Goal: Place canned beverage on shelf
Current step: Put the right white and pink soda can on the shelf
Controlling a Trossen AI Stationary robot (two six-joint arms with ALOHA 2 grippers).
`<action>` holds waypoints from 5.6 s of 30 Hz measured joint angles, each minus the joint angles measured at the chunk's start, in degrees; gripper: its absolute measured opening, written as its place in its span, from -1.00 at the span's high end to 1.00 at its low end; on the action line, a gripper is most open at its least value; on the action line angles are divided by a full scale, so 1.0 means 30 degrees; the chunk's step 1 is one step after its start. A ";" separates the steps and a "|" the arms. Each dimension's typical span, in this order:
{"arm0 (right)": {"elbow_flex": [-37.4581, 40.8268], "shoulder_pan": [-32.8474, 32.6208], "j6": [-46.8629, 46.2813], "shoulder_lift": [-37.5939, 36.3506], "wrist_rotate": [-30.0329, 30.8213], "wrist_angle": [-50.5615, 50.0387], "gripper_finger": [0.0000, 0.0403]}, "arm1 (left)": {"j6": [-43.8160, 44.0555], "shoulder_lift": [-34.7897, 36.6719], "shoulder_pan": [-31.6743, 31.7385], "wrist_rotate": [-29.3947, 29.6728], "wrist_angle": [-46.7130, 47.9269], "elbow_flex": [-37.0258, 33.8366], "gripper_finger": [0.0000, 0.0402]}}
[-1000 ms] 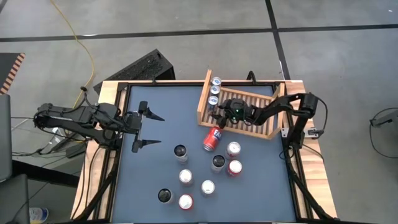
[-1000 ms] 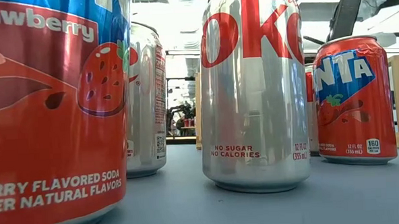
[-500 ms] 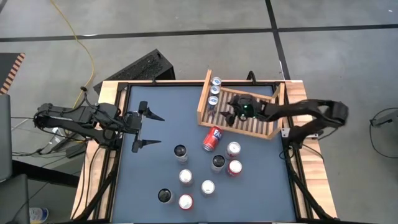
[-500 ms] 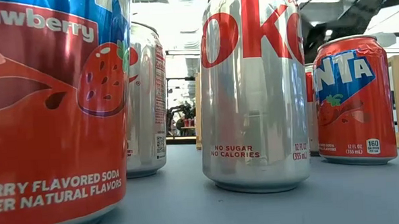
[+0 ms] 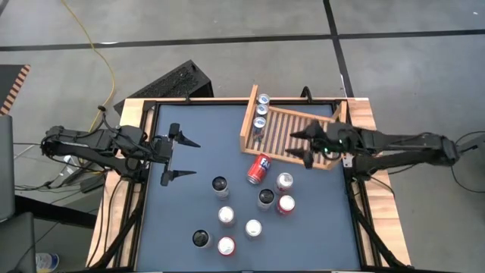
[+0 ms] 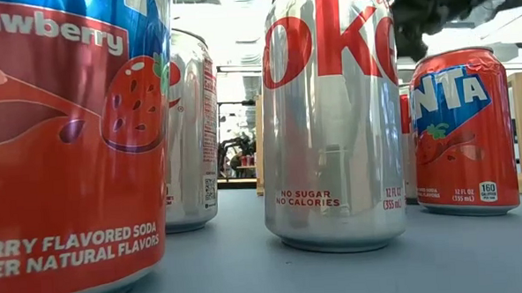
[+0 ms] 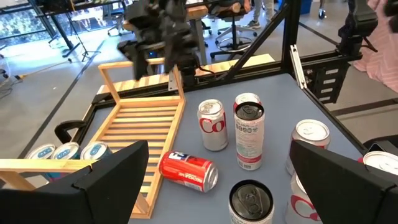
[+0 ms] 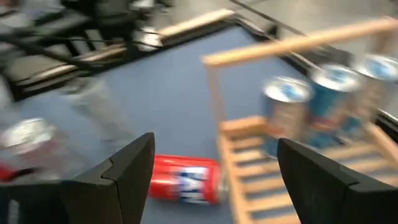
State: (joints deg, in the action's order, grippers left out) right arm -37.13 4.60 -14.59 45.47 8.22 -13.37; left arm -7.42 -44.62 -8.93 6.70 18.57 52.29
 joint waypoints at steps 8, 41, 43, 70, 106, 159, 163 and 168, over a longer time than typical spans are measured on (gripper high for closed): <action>-0.3805 -0.6155 -0.0284 0.4104 0.4483 -0.3009 -0.56 | 0.0778 -0.0006 0.0000 -0.0009 0.0013 0.0000 -0.89; -1.8790 -0.9160 -0.1714 1.7400 0.1647 -1.5218 -0.57 | 0.0918 0.0000 -0.0003 -0.0114 0.0921 0.0007 -0.89; -1.8823 -0.9296 -0.1596 1.7373 0.1719 -1.4951 -0.57 | 0.0918 0.0000 0.0000 -0.0109 0.0984 0.0007 -0.89; -1.8139 -0.8771 -0.0692 1.9001 0.1189 -1.5261 -0.54 | 0.1056 0.0000 -0.0007 -0.0095 0.1017 0.0007 -0.89; -1.7869 -0.8339 0.0015 1.8957 0.0265 -1.4369 0.11 | 0.1049 0.0000 -0.0007 -0.0087 0.1005 0.0007 -0.89; -1.7614 1.4193 1.3129 0.9418 -0.2522 -2.0442 0.11 | 0.0692 -0.0004 0.0007 0.1552 0.1421 0.0007 -0.89; -1.5840 1.5741 1.4166 0.9622 -0.3789 -1.9234 0.11 | 0.0692 0.0000 0.0007 0.1566 0.1421 0.0007 -0.89; -1.2826 1.6572 1.4928 0.9420 -0.4390 -1.7427 0.11 | 0.0692 -0.0002 0.0007 0.1566 0.1421 0.0007 -0.89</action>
State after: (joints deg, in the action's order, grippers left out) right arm -75.61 54.31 30.19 73.73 -4.95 -65.65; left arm -5.34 -44.63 -8.91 11.40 22.83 52.31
